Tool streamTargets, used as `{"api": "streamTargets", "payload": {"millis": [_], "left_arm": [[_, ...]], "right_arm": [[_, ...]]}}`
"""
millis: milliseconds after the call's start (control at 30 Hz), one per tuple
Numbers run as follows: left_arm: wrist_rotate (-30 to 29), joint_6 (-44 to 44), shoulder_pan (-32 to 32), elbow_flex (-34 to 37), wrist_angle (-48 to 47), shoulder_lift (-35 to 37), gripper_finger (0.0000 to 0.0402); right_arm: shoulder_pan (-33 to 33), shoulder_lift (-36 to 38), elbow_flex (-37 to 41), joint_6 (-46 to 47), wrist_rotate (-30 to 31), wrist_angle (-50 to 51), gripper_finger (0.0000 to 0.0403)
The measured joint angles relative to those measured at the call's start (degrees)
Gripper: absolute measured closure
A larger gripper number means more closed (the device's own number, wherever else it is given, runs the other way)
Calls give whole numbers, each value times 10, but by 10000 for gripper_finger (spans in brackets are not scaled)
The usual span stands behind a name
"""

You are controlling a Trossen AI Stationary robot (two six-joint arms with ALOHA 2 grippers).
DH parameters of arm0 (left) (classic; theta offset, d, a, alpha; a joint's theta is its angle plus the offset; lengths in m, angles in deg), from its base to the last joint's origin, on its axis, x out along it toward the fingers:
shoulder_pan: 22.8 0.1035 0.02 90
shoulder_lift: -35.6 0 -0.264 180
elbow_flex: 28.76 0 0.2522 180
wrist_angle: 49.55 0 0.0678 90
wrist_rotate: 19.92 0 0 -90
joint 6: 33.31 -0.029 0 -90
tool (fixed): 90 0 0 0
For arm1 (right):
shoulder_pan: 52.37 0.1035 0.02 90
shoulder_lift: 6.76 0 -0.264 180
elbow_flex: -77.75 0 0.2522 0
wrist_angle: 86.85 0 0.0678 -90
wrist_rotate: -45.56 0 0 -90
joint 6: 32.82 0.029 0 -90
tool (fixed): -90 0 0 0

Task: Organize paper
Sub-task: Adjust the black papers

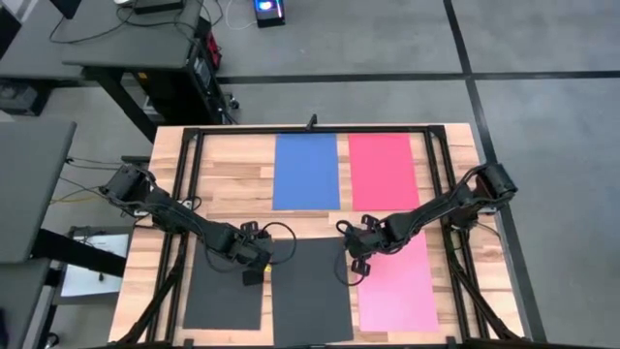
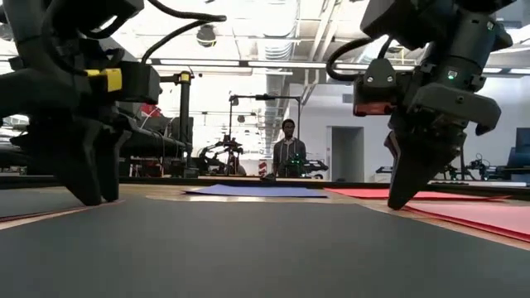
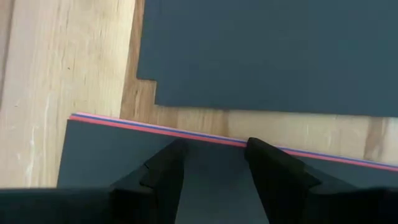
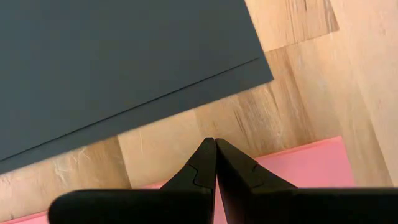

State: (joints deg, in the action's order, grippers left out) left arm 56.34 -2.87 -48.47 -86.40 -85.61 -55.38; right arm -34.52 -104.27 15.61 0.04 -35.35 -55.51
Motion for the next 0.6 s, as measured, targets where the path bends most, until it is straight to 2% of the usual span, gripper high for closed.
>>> {"api": "streamTargets", "payload": {"millis": [400, 600], "left_arm": [[3, 33, -2, 0, -67, 9, 240], [6, 22, -3, -16, -77, 32, 240]], "right_arm": [[-3, 0, 0, 1, -3, 0, 403], [-3, 0, 0, 1, -3, -1, 403]]}}
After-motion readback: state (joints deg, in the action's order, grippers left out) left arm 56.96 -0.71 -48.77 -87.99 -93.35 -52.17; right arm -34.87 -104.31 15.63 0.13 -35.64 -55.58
